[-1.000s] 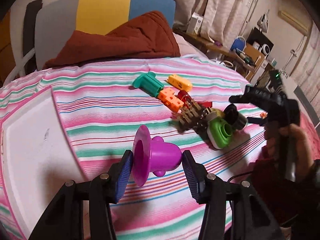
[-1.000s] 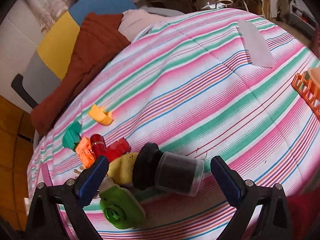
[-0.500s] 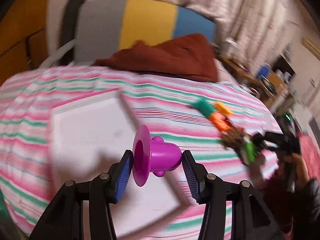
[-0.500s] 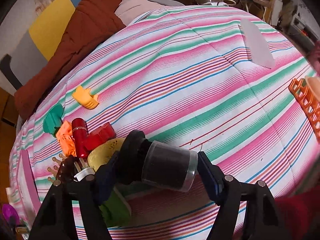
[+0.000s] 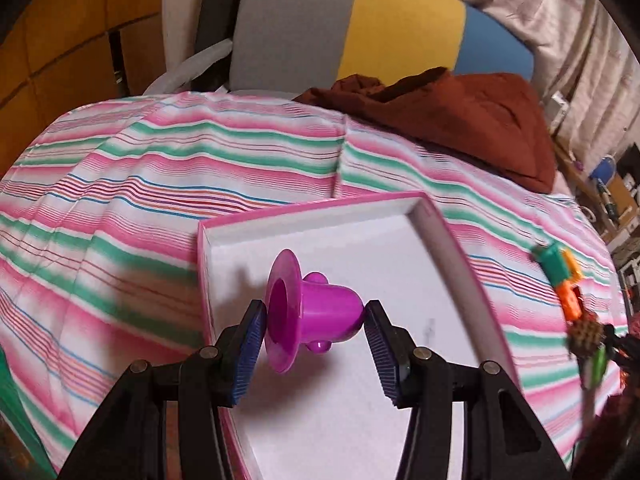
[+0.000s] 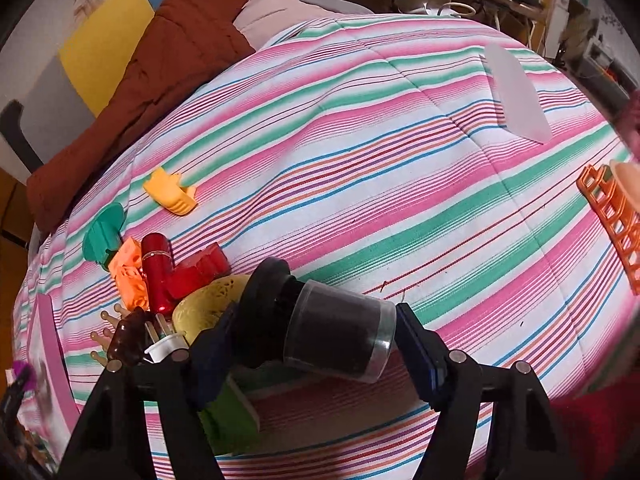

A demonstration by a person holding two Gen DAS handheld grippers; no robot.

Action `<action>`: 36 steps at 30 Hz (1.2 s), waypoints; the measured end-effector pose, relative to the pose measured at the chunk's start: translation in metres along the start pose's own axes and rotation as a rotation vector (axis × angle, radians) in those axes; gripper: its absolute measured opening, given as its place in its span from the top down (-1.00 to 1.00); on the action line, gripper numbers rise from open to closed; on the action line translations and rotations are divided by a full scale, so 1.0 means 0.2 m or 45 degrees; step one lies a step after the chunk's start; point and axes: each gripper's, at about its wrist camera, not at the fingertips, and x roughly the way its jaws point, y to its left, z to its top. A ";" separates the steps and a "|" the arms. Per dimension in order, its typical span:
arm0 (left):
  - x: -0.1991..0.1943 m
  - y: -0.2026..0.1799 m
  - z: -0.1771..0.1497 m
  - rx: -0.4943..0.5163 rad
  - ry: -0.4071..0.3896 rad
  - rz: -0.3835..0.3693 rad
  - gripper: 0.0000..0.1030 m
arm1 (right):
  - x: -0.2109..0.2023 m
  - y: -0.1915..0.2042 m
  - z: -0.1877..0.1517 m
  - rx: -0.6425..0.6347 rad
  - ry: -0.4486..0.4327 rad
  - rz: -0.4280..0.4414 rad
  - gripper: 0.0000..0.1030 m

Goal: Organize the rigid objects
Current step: 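Carry the magenta cup into the white tray and open the left gripper, then lift the black-capped canister with the right gripper toward the tray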

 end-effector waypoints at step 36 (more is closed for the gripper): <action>-0.64 -0.31 -0.59 0.057 -0.261 0.171 -0.30 | -0.02 0.07 -0.01 -0.106 -0.079 -0.105 -0.41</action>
